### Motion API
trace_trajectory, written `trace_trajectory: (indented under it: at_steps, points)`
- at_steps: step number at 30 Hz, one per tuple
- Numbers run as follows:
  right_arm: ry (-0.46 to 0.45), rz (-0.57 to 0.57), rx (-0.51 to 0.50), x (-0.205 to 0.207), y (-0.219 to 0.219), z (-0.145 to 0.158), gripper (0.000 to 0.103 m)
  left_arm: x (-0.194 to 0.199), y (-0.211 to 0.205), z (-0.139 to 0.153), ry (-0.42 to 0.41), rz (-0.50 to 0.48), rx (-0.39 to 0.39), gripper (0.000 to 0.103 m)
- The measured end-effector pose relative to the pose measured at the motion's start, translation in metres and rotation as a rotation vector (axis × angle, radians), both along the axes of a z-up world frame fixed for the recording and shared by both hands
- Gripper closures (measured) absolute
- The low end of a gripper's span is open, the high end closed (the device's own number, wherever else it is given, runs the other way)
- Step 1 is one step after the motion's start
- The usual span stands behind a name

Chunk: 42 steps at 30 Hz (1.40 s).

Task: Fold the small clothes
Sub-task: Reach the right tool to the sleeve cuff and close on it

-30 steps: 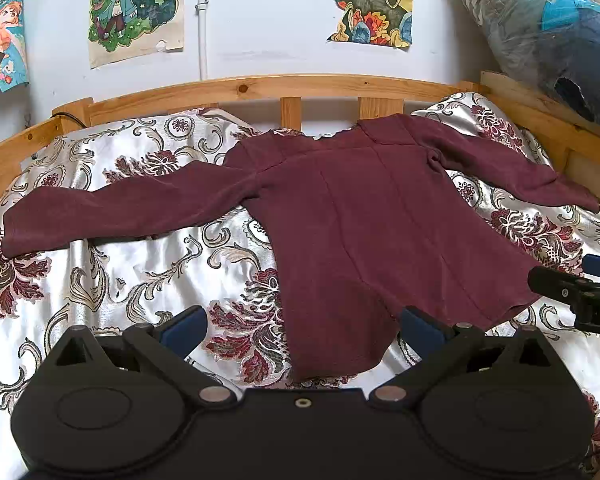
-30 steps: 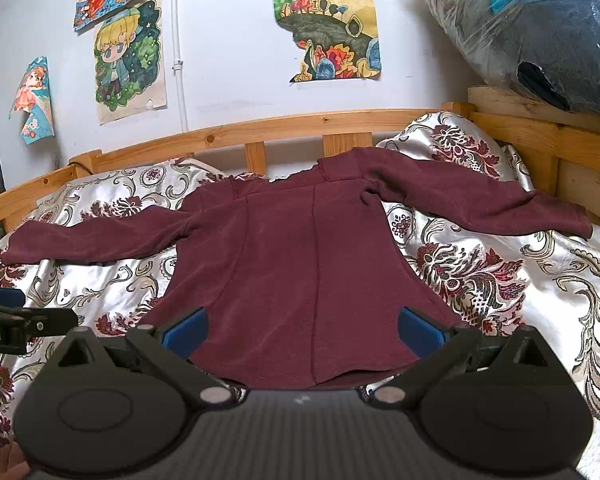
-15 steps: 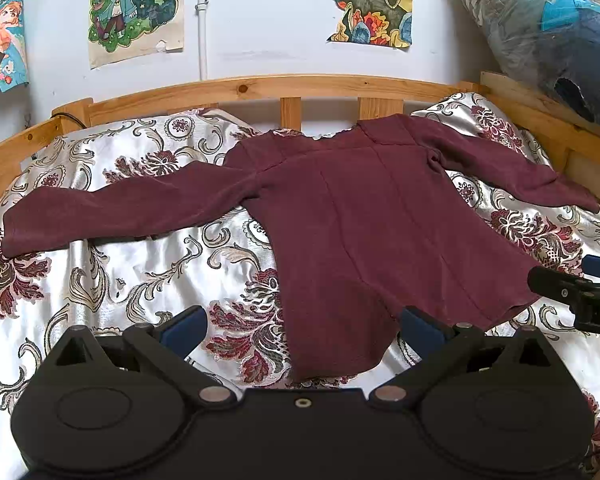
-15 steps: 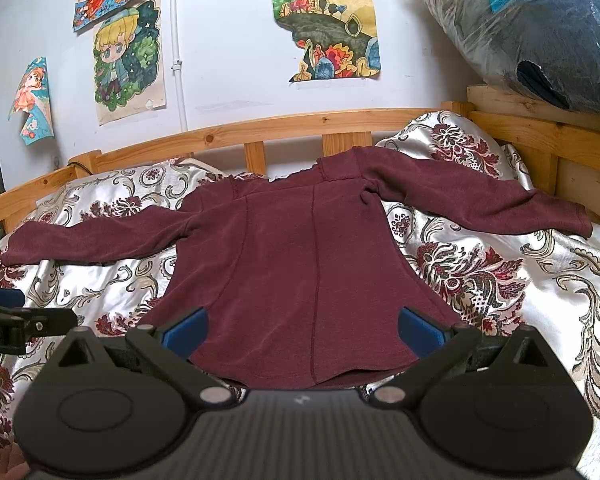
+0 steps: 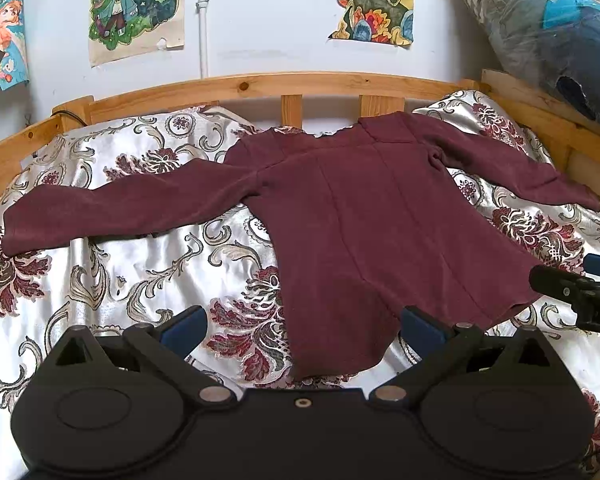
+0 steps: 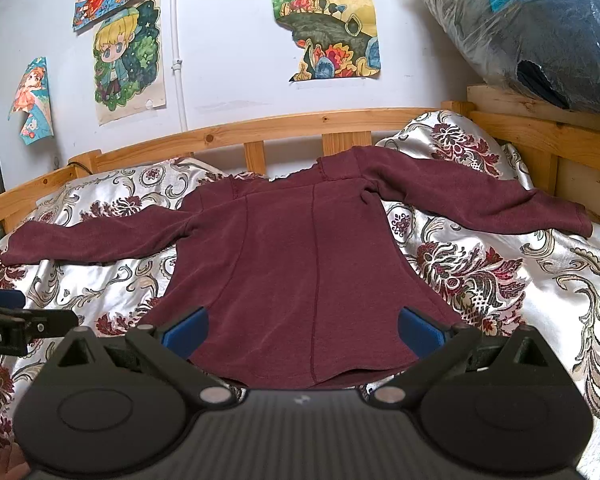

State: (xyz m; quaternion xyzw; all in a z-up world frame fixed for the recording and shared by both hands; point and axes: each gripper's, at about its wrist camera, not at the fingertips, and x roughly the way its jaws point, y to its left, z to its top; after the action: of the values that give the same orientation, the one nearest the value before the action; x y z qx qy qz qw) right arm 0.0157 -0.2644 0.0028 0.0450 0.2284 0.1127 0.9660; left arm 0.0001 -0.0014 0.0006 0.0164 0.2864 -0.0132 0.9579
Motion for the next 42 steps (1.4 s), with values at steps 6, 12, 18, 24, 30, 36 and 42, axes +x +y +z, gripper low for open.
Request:
trace_trajectory:
  at_steps: [6,12,18,24,30,36,42]
  points:
    - [0.001,-0.001,-0.002,0.001,0.000,-0.001,0.000,0.004,0.003,-0.004,0.026,0.013,-0.002,0.001]
    - [0.061,-0.047,0.029,0.010,-0.002,-0.001,0.000,0.015,0.008,-0.004,0.059,0.051,0.011,0.001]
    - [0.160,-0.181,0.016,0.039,-0.015,-0.004,0.000,0.044,0.009,0.012,0.097,0.067,0.019,0.001]
    - [0.157,-0.224,-0.031,0.064,-0.027,0.000,0.000,0.071,-0.008,0.027,0.130,0.018,0.111,0.001]
    - [0.160,-0.267,-0.037,0.098,-0.045,0.004,0.000,0.098,-0.025,0.027,0.117,0.027,0.113,0.001]
    - [0.105,-0.370,-0.046,0.131,-0.076,0.007,0.000,0.112,-0.033,0.009,0.159,0.045,0.037,0.001]
    - [0.040,-0.543,0.026,0.172,-0.114,0.007,0.000,0.130,-0.040,-0.005,0.174,0.076,0.006,0.001]
